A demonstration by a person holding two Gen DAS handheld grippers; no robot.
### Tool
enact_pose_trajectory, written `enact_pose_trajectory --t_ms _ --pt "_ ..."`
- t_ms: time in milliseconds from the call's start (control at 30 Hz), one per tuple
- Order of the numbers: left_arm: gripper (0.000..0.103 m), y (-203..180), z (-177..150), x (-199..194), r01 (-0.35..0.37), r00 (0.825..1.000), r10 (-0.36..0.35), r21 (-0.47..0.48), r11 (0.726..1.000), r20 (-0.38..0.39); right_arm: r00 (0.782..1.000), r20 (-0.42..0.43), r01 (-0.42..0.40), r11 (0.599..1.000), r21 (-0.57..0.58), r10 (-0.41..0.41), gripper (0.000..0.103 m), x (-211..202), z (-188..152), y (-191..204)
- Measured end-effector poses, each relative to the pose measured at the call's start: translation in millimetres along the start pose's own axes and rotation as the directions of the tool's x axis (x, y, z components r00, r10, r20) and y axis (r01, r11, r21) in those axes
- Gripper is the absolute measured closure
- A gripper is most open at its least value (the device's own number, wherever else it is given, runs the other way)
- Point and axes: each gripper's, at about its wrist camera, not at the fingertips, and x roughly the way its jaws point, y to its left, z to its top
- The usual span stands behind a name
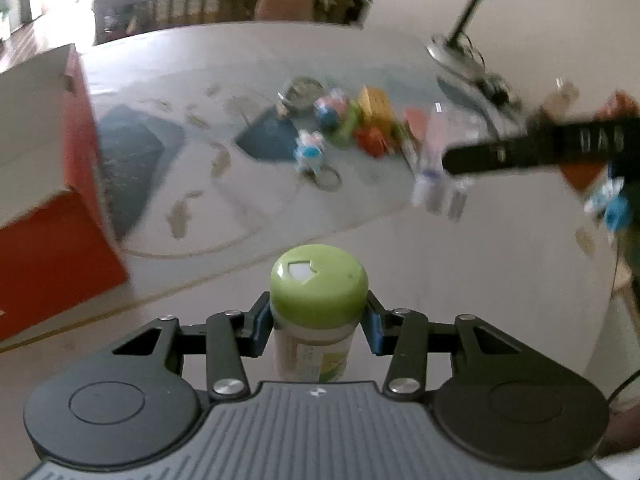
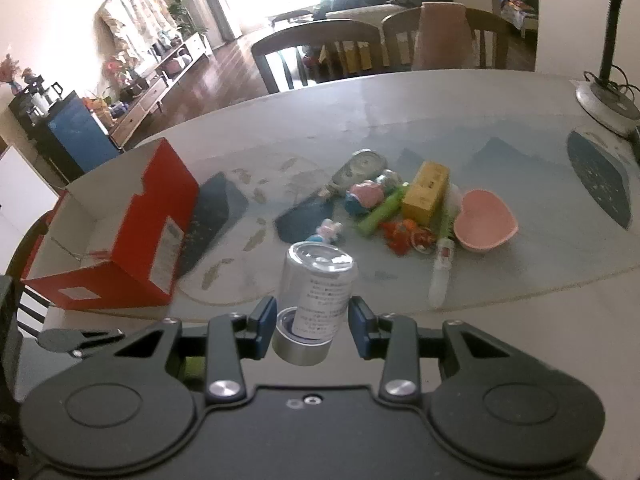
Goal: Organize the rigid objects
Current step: 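Lift the jar and cup and carry both over the shoebox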
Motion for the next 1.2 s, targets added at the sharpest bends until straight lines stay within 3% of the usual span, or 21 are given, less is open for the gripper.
enact_pose_trajectory --t_ms 267,667,967,1200 --pt "0.059 27 22 -45 0.001 0.994 0.009 -0.088 0.996 0.113 0.999 0.017 -0.037 0.999 -0.033 0.037 0.065 -2 15 26" --pt "0.059 75 54 -118 -0.048 0.956 0.093 -0.163 0.985 0.280 0.990 0.070 -0.106 0.979 -0.174 0.120 0.065 -1 53 107" --pt "0.059 144 61 -160 -0.150 0.925 0.227 -0.256 0.955 0.306 0.987 0.052 -0.134 0.952 -0.276 0.154 0.065 25 68 176" --pt "0.059 200 53 -168 -0.246 0.916 0.319 -0.287 0.926 0.244 0.992 -0.003 -0.120 0.940 -0.321 0.126 0.065 64 69 217"
